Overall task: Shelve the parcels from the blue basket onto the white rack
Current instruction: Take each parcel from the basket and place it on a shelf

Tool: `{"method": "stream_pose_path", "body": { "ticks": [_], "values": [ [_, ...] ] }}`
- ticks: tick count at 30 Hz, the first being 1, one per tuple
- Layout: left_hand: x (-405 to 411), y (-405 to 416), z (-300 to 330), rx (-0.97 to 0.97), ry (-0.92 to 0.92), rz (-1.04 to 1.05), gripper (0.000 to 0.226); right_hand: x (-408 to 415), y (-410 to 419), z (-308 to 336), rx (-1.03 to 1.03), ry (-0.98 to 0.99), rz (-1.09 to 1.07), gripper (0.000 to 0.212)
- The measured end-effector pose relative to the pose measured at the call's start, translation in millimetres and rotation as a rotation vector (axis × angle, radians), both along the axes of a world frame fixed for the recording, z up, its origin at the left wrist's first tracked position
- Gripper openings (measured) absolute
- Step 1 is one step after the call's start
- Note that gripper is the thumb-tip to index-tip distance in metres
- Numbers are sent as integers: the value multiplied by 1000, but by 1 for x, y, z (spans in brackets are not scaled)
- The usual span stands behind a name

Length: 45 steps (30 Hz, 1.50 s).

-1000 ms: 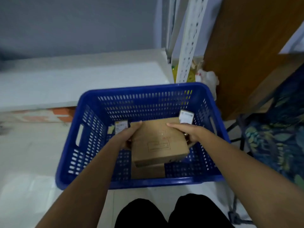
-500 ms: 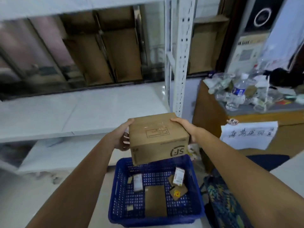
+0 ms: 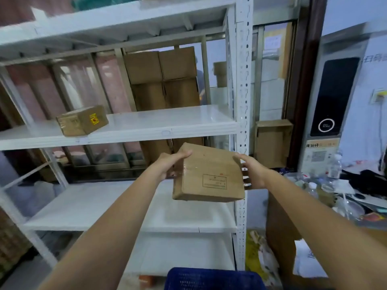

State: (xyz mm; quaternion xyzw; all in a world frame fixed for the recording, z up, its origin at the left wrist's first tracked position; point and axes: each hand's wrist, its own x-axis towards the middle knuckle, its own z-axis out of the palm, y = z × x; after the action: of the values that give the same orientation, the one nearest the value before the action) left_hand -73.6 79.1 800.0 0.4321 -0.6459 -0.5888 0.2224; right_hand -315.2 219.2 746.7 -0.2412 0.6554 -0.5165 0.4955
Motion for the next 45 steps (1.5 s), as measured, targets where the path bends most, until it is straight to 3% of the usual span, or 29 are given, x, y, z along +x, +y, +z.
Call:
{"method": "stream_pose_path", "body": {
  "ticks": [2, 5, 9, 11, 15, 18, 21, 22, 25, 26, 27, 29, 30, 34, 35, 38, 41, 45],
  "values": [
    [2, 7, 9, -148, -19, 3, 94, 4, 2, 6, 32, -51, 31, 76],
    [2, 17, 13, -275, -36, 50, 85, 10, 4, 9, 67, -158, 78, 87],
    [7, 16, 19, -330, -47, -45, 92, 19, 3, 19, 0, -294, 30, 79],
    [12, 11, 22, -335, -18, -102, 94, 26, -2, 21, -53, -272, -27, 76],
    [23, 3, 25, -198, 218, -137, 90, 43, -8, 20, -229, -183, -103, 58],
    [41, -11, 15, -80, 428, -102, 87, 59, -18, 13, -343, -157, -107, 64],
    [63, -30, -1, -42, 465, 29, 76, 84, -31, 15, -409, -114, -103, 92],
    [72, -34, -3, -37, 457, 49, 75, 93, -37, 15, -419, -94, -103, 95],
    [105, -49, -1, -35, 460, 80, 44, 124, -56, 18, -417, -40, -72, 95],
    [118, -53, 3, -41, 463, 75, 44, 138, -59, 22, -401, -29, -51, 97],
    [131, -58, 8, -49, 468, 62, 48, 154, -61, 28, -385, -27, -18, 91],
    [157, -67, 17, -84, 469, 34, 51, 184, -67, 37, -371, -57, 38, 54],
    [169, -73, 20, -105, 462, 16, 49, 196, -73, 41, -364, -80, 35, 50],
    [200, -87, 27, -130, 519, -24, 29, 237, -101, 46, -352, -34, -187, 102],
    [203, -90, 28, -126, 559, 7, 25, 245, -107, 47, -363, -21, -248, 107],
    [206, -107, 31, -140, 599, 120, 49, 266, -112, 57, -461, 43, -359, 88],
    [199, -119, 43, -154, 501, 87, 78, 266, -118, 76, -569, 105, -448, 69],
    [177, -136, 76, -210, 493, 22, 56, 244, -138, 118, -609, 224, -436, 66]
  ]
}}
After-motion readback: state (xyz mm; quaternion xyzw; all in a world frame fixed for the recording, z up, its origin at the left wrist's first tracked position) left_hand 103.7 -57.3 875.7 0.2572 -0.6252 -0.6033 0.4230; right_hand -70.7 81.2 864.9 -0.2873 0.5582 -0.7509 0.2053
